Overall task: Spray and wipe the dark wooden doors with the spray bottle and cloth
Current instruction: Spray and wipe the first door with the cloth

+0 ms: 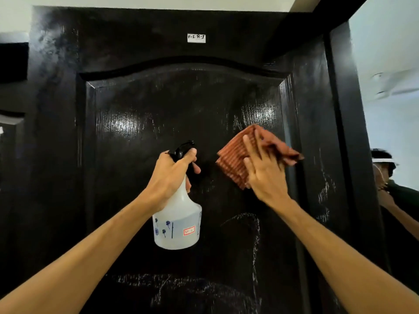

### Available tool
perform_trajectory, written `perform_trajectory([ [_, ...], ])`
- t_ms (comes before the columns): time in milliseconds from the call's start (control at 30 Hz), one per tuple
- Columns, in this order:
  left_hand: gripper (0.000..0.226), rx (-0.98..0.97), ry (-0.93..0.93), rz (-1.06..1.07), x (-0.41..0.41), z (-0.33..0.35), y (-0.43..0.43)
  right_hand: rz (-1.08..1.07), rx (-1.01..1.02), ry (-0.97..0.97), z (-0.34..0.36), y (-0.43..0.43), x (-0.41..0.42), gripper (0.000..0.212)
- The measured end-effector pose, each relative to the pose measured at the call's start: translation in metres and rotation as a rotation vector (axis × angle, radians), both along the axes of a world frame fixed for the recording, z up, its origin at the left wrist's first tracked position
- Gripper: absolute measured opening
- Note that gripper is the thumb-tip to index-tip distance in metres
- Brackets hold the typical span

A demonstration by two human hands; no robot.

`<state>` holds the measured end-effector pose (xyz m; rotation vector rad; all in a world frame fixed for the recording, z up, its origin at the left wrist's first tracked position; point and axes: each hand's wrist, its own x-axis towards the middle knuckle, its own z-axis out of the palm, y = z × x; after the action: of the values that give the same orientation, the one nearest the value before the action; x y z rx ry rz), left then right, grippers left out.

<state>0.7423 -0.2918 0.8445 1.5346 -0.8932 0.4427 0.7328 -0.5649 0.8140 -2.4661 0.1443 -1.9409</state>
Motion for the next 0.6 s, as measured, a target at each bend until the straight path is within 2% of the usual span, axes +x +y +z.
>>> perform_trajectory([
  [67, 0.030, -0.002, 0.002, 0.001, 0.000, -0.001, -0.008, -0.029, 0.108, -0.077, 0.003, -0.008, -0.002, 0.062],
  [200, 0.031, 0.009, -0.001, -0.004, -0.004, 0.003, -0.024, 0.027, -0.190, 0.048, -0.027, 0.003, -0.006, 0.067],
  [233, 0.031, 0.007, -0.006, -0.007, -0.005, 0.005, -0.027, 0.050, -0.180, 0.070, -0.012, -0.008, -0.010, 0.065],
  [333, 0.030, -0.023, -0.016, -0.002, -0.005, 0.016, -0.029, 0.048, 0.121, -0.036, 0.053, -0.032, -0.011, 0.058],
  [367, 0.030, -0.039, -0.015, 0.002, -0.004, 0.019, -0.028, 0.019, 0.151, -0.068, 0.064, -0.028, -0.007, 0.058],
  [433, 0.030, -0.066, -0.010, 0.013, 0.000, 0.024, -0.022, -0.023, 0.036, -0.087, 0.062, -0.001, 0.009, 0.062],
  [533, 0.029, -0.076, -0.010, 0.040, 0.005, 0.027, -0.010, -0.001, -0.254, 0.047, 0.049, 0.024, 0.015, 0.062],
  [600, 0.028, -0.078, -0.015, 0.062, 0.010, 0.029, 0.004, 0.007, -0.179, 0.027, 0.078, 0.027, 0.014, 0.058],
])
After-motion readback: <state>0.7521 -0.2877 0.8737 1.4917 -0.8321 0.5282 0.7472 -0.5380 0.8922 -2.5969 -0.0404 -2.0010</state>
